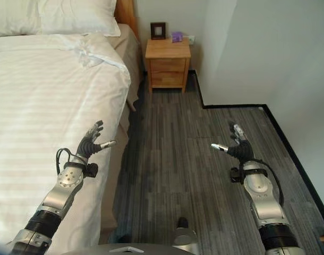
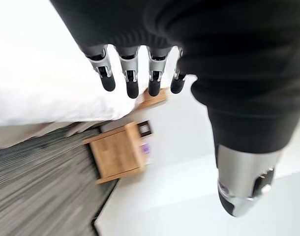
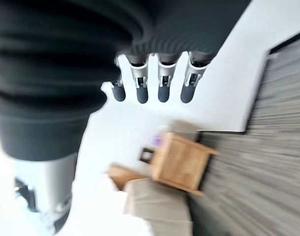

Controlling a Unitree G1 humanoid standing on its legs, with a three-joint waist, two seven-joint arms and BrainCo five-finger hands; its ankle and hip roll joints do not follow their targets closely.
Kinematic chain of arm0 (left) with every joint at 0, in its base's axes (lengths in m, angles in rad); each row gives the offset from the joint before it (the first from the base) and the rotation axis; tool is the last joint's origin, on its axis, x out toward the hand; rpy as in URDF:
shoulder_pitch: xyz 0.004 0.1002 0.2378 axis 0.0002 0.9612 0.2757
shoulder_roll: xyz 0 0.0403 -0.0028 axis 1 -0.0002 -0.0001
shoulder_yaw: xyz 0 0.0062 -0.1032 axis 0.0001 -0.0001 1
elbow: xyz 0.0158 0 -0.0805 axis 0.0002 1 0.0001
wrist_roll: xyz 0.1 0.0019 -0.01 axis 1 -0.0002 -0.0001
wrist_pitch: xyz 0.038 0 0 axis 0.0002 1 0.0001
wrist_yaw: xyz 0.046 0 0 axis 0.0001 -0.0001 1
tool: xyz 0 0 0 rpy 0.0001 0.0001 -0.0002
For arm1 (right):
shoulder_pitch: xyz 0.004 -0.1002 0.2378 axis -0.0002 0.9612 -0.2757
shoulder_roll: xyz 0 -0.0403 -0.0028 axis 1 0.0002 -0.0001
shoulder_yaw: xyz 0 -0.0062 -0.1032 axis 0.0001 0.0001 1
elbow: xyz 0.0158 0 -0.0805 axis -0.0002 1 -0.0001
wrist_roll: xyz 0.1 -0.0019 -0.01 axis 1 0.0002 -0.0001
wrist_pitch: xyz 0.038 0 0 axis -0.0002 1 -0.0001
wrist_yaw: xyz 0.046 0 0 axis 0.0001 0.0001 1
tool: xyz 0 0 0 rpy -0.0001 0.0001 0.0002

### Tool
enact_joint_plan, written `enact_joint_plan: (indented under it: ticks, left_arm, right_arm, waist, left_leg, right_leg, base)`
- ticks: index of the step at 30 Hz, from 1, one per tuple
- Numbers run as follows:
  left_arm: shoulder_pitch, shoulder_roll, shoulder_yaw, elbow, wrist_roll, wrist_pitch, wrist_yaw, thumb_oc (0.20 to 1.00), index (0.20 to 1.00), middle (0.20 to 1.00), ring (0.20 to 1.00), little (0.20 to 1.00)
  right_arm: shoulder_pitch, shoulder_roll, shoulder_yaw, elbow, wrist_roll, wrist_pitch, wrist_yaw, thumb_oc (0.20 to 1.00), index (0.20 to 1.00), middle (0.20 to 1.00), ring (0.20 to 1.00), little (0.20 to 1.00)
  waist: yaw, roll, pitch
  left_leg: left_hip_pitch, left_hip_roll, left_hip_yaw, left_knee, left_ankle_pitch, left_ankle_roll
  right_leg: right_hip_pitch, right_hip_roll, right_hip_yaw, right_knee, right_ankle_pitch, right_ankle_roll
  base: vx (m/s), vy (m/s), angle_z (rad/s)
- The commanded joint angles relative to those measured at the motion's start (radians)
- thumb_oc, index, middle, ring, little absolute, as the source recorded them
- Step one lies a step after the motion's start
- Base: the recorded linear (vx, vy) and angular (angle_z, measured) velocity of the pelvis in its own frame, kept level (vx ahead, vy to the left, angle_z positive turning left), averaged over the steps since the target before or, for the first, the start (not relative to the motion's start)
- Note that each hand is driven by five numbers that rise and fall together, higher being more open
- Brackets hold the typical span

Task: Making the bed.

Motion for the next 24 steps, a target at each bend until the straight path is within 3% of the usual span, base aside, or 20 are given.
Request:
enact_joint_plan:
  ticks: [1, 4, 6, 10, 14, 16, 17, 18, 19, 21, 22, 24]
  left_arm:
    - [-0.022, 0.058, 0.053, -0.075, 0.019, -0.089, 0.037, 1.000, 1.000, 1.000, 1.000, 1.000]
    - [-0.016, 0.050, 0.033, -0.073, 0.032, -0.090, 0.022, 1.000, 1.000, 1.000, 1.000, 1.000]
    - [-0.026, 0.051, 0.030, -0.056, 0.020, -0.088, 0.014, 1.000, 1.000, 1.000, 1.000, 1.000]
    - [-0.046, 0.045, 0.039, -0.033, -0.007, -0.087, 0.022, 1.000, 1.000, 1.000, 1.000, 1.000]
    - [-0.023, 0.034, 0.045, -0.046, -0.062, -0.104, -0.004, 1.000, 1.000, 1.000, 1.000, 1.000]
    - [-0.010, 0.028, 0.047, -0.055, -0.082, -0.110, -0.011, 1.000, 1.000, 1.000, 1.000, 1.000]
    - [0.011, 0.002, 0.056, -0.050, -0.103, -0.120, -0.006, 1.000, 1.000, 1.000, 1.000, 1.000]
    - [0.011, 0.002, 0.056, -0.050, -0.103, -0.120, -0.006, 1.000, 1.000, 1.000, 1.000, 1.000]
    - [0.022, -0.007, 0.060, -0.050, -0.118, -0.124, -0.009, 1.000, 1.000, 1.000, 1.000, 1.000]
    - [0.040, -0.015, 0.056, -0.051, -0.158, -0.136, -0.014, 1.000, 1.000, 1.000, 1.000, 1.000]
    - [0.041, -0.014, 0.056, -0.051, -0.158, -0.136, -0.014, 1.000, 1.000, 1.000, 1.000, 1.000]
    - [0.073, -0.022, 0.053, -0.064, -0.172, -0.141, -0.018, 1.000, 1.000, 1.000, 1.000, 1.000]
  right_arm:
    - [-0.056, 0.049, -0.011, -0.065, 0.022, -0.098, 0.012, 1.000, 1.000, 1.000, 1.000, 1.000]
    - [-0.043, 0.049, -0.019, -0.069, 0.031, -0.108, 0.015, 1.000, 1.000, 1.000, 1.000, 1.000]
    - [-0.044, 0.042, -0.022, -0.076, 0.034, -0.105, 0.007, 1.000, 1.000, 1.000, 1.000, 1.000]
    - [-0.037, 0.042, -0.020, -0.103, 0.016, -0.095, 0.002, 1.000, 1.000, 1.000, 1.000, 1.000]
    - [0.008, 0.023, -0.014, -0.162, -0.002, -0.087, 0.026, 1.000, 1.000, 1.000, 1.000, 1.000]
    - [0.021, 0.016, -0.014, -0.172, 0.004, -0.085, 0.038, 1.000, 1.000, 1.000, 1.000, 1.000]
    - [0.029, 0.002, -0.010, -0.176, 0.007, -0.088, 0.051, 1.000, 1.000, 1.000, 1.000, 1.000]
    - [0.029, 0.002, -0.010, -0.177, 0.007, -0.088, 0.051, 1.000, 1.000, 1.000, 1.000, 1.000]
    - [0.035, -0.003, -0.008, -0.173, 0.010, -0.091, 0.057, 1.000, 1.000, 1.000, 1.000, 1.000]
    - [0.027, -0.020, -0.002, -0.180, 0.022, -0.095, 0.055, 1.000, 1.000, 1.000, 1.000, 1.000]
    - [0.027, -0.019, -0.002, -0.180, 0.022, -0.095, 0.055, 1.000, 1.000, 1.000, 1.000, 1.000]
    - [0.025, -0.040, 0.006, -0.191, 0.019, -0.088, 0.063, 1.000, 1.000, 1.000, 1.000, 1.000]
  waist:
    - [-0.003, -0.028, 0.001]
    - [-0.021, -0.044, -0.013]
    - [-0.033, -0.050, -0.018]
    - [-0.053, -0.049, -0.012]
    - [-0.088, -0.035, -0.026]
    - [-0.096, -0.025, -0.027]
    - [-0.097, 0.002, -0.013]
    - [-0.099, 0.000, -0.015]
    - [-0.092, 0.007, -0.013]
    - [-0.067, -0.025, 0.009]
    - [-0.065, -0.025, 0.010]
    - [-0.030, -0.041, 0.028]
  left_leg:
    - [0.062, -0.015, -0.046, 0.012, -0.088, 0.013]
    - [0.084, -0.016, -0.071, 0.012, -0.108, -0.009]
    - [0.110, -0.006, -0.076, 0.012, -0.124, -0.030]
    - [0.167, 0.011, -0.067, 0.012, -0.148, -0.058]
    - [0.256, 0.019, -0.075, 0.042, -0.200, -0.078]
    - [0.245, 0.040, -0.086, 0.107, -0.171, -0.092]
    - [0.204, 0.086, -0.107, 0.278, -0.072, -0.119]
    - [0.198, 0.086, -0.110, 0.280, -0.069, -0.119]
    - [0.174, 0.113, -0.127, 0.380, 0.000, -0.130]
    - [0.048, 0.133, -0.179, 0.633, 0.124, -0.137]
    - [0.048, 0.135, -0.178, 0.638, 0.121, -0.137]
    - [-0.048, 0.090, -0.201, 0.699, 0.046, -0.108]
  right_leg:
    - [-0.033, -0.067, -0.014, 0.167, 0.110, 0.129]
    - [-0.049, -0.045, -0.065, 0.001, 0.034, 0.079]
    - [-0.046, -0.034, -0.093, -0.131, 0.050, 0.073]
    - [-0.086, -0.047, -0.116, -0.198, 0.081, 0.081]
    - [-0.069, -0.027, -0.061, -0.182, 0.076, 0.062]
    - [-0.065, -0.017, -0.058, -0.169, 0.075, 0.044]
    - [-0.019, 0.025, -0.052, -0.155, 0.045, 0.003]
    - [-0.021, 0.024, -0.055, -0.157, 0.048, 0.001]
    - [0.015, 0.049, -0.051, -0.182, 0.032, -0.023]
    - [0.114, 0.076, -0.016, -0.265, 0.005, -0.076]
    - [0.114, 0.077, -0.014, -0.264, 0.004, -0.077]
    - [0.157, 0.075, 0.034, -0.281, -0.024, -0.080]
  base:
    - [0.26, -0.048, 0.29]
    - [0.28, -0.136, 0.33]
    - [0.25, -0.188, 0.50]
    - [0.24, -0.208, 0.12]
    - [0.37, -0.245, -0.02]
    - [0.26, -0.228, -0.10]
    - [0.19, -0.184, -0.09]
    - [0.35, -0.306, -0.09]
    - [0.24, -0.289, -0.23]
    - [0.41, -0.414, -0.40]
    - [0.36, -0.279, -0.34]
    - [0.36, -0.168, -0.62]
